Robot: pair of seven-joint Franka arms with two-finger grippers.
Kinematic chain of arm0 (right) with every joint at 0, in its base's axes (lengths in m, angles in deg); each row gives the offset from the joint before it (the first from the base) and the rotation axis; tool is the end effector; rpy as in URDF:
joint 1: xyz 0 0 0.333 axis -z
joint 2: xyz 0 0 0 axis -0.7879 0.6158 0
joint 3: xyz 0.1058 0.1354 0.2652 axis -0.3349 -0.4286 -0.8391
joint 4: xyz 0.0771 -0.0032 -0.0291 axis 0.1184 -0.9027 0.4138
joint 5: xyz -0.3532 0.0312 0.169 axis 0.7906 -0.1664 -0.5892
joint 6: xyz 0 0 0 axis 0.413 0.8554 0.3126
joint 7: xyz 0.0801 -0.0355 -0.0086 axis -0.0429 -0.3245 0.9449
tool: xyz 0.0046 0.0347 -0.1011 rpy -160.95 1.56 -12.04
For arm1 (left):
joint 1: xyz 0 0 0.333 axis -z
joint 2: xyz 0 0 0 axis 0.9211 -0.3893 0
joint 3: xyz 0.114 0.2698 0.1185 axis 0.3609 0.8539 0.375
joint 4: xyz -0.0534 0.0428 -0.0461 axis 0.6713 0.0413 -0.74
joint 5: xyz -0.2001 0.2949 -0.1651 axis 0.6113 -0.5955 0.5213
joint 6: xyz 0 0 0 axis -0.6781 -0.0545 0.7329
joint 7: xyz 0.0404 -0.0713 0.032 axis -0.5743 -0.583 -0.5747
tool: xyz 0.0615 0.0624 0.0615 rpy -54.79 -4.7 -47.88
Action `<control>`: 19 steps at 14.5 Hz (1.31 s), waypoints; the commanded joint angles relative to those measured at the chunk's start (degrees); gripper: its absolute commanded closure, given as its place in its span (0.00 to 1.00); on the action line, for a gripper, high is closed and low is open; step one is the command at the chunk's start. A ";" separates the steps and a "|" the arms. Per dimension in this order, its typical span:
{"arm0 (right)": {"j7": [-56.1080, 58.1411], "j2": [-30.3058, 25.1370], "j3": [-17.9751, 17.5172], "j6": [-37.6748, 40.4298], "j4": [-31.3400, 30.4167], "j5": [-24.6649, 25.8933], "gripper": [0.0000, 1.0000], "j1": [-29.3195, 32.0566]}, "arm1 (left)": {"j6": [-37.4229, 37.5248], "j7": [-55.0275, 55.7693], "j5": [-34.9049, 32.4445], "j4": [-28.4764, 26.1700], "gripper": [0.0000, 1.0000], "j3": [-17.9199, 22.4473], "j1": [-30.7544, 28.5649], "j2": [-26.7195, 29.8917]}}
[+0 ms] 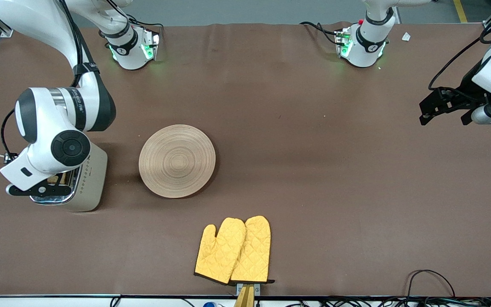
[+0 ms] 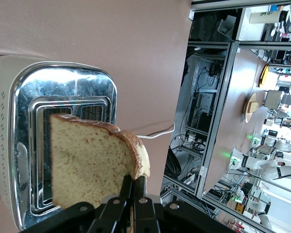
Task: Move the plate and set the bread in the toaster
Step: 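Lower the bread slice into the toaster slot with the right gripper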
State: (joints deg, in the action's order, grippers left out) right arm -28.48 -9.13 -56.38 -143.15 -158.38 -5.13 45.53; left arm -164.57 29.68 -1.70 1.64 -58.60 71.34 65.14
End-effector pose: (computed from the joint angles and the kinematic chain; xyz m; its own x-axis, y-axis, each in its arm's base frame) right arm 0.6457 0.0538 0.4367 0.9827 -0.0124 -0.1845 0.1330 -0.6457 0.7519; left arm 0.5663 -0.0957 0.6578 0.9938 -0.0140 0.1106 -0.0151 -0.9998 0.0093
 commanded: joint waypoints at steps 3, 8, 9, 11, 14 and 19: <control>-2.24 0.18 -0.35 -0.17 -1.56 1.49 1.00 0.13 | 0.39 -1.01 0.49 -1.05 0.00 0.27 -0.12 1.26; -4.18 0.61 -0.35 -0.96 -3.14 2.72 1.00 0.04 | 0.39 -1.01 0.49 -1.05 0.00 0.27 -0.12 1.26; -4.52 1.05 -0.35 -1.40 -3.14 3.33 1.00 0.04 | 0.39 -1.01 0.49 -1.05 0.00 0.27 -0.12 1.26; -6.01 1.93 -0.35 -2.28 -3.14 3.95 1.00 0.13 | 0.39 -1.10 0.49 -1.05 0.00 0.27 -0.12 1.26; -8.04 2.64 -0.35 -2.72 -3.84 3.95 1.00 -0.05 | 0.39 -1.01 0.49 -0.96 0.00 0.27 -0.12 1.26; -13.04 2.99 -0.35 -8.78 -8.76 2.55 1.00 1.44 | 0.39 -1.01 0.49 -1.05 0.00 0.27 -0.12 1.26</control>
State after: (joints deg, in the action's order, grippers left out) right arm -38.69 -5.45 -56.36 -149.38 -164.12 -2.88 45.67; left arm -164.52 29.68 -1.70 1.63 -58.60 71.34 65.14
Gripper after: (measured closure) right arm 0.965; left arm 0.000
